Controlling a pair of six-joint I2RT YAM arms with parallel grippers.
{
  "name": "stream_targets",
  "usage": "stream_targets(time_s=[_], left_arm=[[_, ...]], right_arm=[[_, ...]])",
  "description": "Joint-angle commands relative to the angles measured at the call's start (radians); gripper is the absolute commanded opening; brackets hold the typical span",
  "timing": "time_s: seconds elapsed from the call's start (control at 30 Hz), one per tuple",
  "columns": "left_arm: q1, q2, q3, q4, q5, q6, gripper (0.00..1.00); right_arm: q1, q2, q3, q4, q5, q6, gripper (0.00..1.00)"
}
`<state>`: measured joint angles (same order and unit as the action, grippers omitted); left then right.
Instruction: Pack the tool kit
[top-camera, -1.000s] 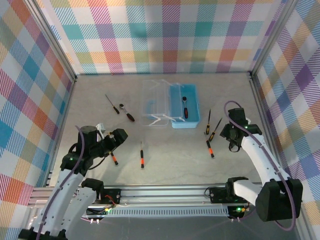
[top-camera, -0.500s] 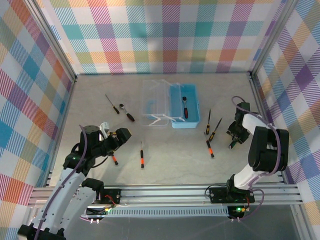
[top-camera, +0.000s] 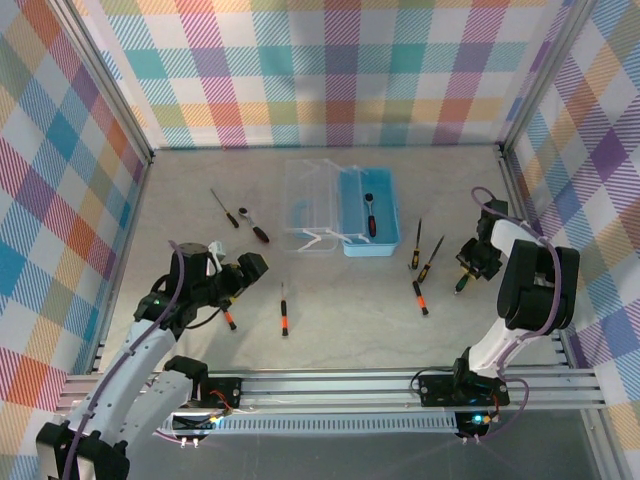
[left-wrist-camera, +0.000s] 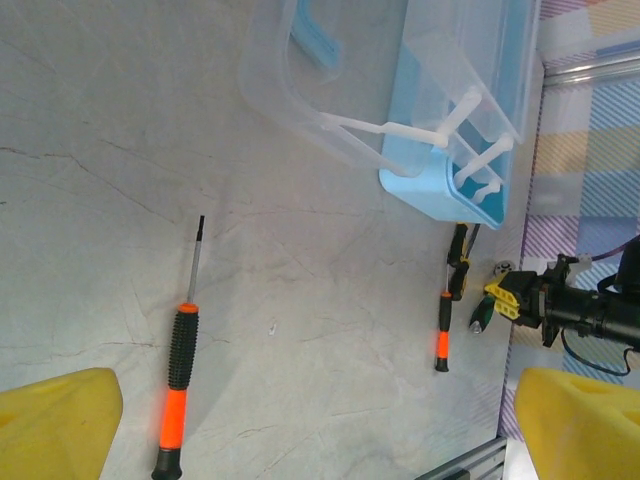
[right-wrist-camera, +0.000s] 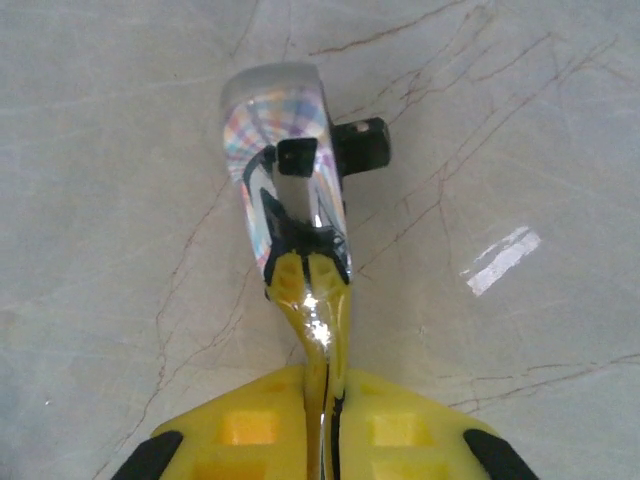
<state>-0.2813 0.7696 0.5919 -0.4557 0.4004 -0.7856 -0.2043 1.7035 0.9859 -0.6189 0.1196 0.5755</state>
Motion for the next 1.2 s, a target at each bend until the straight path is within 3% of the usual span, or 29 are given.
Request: stream_targets(time_s=[0.0, 0.53, 0.7, 0.97, 1.17], left_arm=[[-0.019, -0.013, 0.027, 0.025, 0.002, -0.001, 1.0], [-0.024, -0.152, 0.106, -0.267, -0.237, 0.003, 1.0], [-0.024, -0.205, 0.13, -0.346, -0.315, -0.019, 1.0], [-0.024, -0.329, 0.137, -0.45, -0.563, -0.159, 1.0], [-0.024, -0.401, 0.069, -0.405, -0.579, -0.264, 1.0]], right_arm=[[0.019, -0.015, -0.056, 0.069, -0.119, -0.02, 0.1], [0.123, -0.221, -0.044, 0.09, -0.186, -0.026, 0.08], [0.23, -0.264, 0.018, 0.05, -0.161, -0.041, 0.08], [0.417, -0.208, 0.19, 0.03, -0.136, -0.1, 0.09], [0.478, -0.082, 0.343, 0.002, -0.109, -0.178, 0.09]])
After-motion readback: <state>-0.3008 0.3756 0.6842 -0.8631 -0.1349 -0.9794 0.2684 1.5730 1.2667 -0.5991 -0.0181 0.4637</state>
